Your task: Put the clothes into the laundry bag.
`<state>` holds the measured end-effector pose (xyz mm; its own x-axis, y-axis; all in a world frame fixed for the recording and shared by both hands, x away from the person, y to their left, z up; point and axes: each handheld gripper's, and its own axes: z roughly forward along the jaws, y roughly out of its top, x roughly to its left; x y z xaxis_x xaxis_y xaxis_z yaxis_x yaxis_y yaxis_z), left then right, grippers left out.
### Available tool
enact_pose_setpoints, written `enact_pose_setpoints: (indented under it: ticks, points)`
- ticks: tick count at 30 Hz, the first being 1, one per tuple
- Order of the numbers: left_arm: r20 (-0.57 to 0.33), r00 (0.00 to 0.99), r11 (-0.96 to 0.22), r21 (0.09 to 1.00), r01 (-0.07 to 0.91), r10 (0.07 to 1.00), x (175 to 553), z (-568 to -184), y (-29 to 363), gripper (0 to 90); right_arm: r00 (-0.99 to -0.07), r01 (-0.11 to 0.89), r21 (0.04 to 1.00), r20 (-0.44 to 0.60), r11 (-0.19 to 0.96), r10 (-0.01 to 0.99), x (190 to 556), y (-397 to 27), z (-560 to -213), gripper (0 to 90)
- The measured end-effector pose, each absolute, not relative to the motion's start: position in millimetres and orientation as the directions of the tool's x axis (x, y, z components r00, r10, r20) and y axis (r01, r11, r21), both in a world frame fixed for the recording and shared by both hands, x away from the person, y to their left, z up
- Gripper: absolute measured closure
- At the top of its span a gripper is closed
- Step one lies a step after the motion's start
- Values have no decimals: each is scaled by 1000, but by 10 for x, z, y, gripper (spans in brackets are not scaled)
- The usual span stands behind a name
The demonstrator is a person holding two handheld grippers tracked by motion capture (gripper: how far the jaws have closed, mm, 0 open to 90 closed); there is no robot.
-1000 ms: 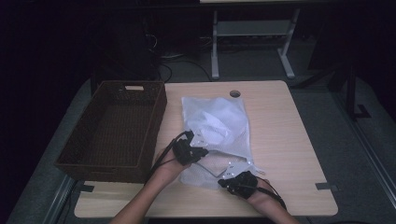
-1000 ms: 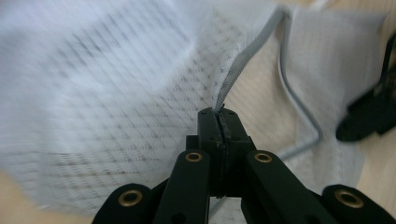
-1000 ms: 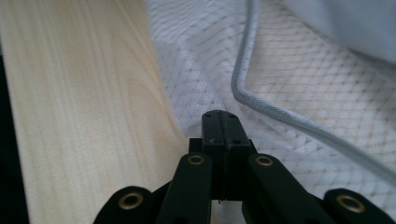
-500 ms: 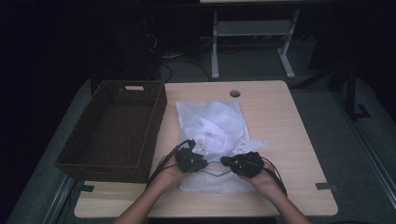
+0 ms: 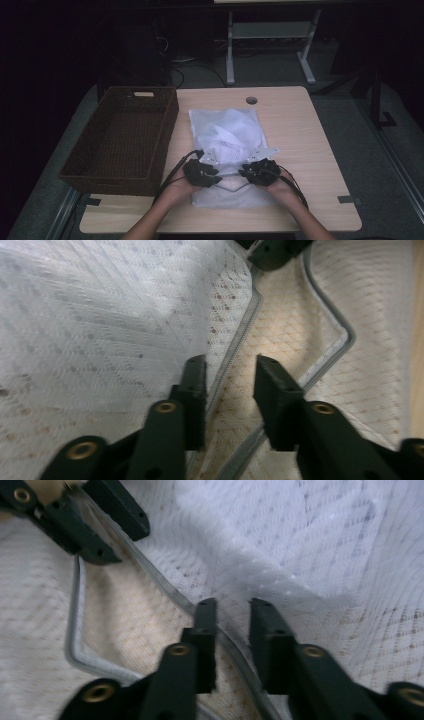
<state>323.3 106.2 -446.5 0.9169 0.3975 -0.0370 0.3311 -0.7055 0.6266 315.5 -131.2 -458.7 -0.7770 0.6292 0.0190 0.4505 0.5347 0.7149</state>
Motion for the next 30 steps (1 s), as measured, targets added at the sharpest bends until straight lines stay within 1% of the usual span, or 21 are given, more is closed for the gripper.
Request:
enact_pose_setpoints:
  ticks: [3, 5, 7, 10, 12, 14, 16, 18, 21, 25, 28, 30]
  points:
    - [-78, 908, -683, 633, 363, 411, 3208, -4413, 1108, 549, -783, 454, 738, 62, 499, 619, 3133, -1358, -4540, 557]
    - [-95, 903, -671, 637, 379, 420, 3192, -4380, 1138, 485, -786, 463, 742, 90, 485, 612, 3118, -1392, -4512, 494]
    - [-97, 900, -661, 647, 381, 424, 3157, -4359, 1168, 429, -791, 463, 749, 109, 473, 601, 3091, -1430, -4489, 446]
    - [-96, 897, -653, 653, 385, 432, 3113, -4355, 1202, 366, -791, 454, 763, 109, 460, 602, 3040, -1471, -4465, 339]
    - [-98, 896, -651, 654, 386, 433, 3091, -4366, 1222, 330, -795, 448, 767, 106, 459, 597, 3004, -1495, -4455, 292]
    - [-85, 892, -657, 646, 389, 445, 3067, -4376, 1228, 247, -799, 434, 777, 98, 456, 593, 2976, -1527, -4446, 256]
    - [-89, 891, -651, 651, 390, 445, 3031, -4378, 1260, 223, -793, 439, 782, 106, 442, 600, 2957, -1564, -4427, 201]
    - [-91, 889, -640, 662, 390, 449, 2977, -4376, 1301, 181, -785, 442, 784, 103, 435, 611, 2925, -1609, -4401, 151]
    - [-65, 884, -631, 677, 380, 463, 2886, -4362, 1363, 133, -771, 422, 798, 66, 430, 634, 2850, -1703, -4378, 126]
    - [-67, 879, -614, 691, 382, 472, 2814, -4366, 1425, 126, -749, 430, 803, 61, 413, 660, 2781, -1827, -4377, 93]
    - [-53, 879, -617, 692, 375, 475, 2769, -4380, 1461, 126, -738, 434, 802, 54, 411, 673, 2737, -1927, -4395, 84]
    - [-63, 876, -612, 691, 384, 478, 2742, -4401, 1482, 126, -728, 442, 799, 53, 409, 684, 2704, -1994, -4411, 80]
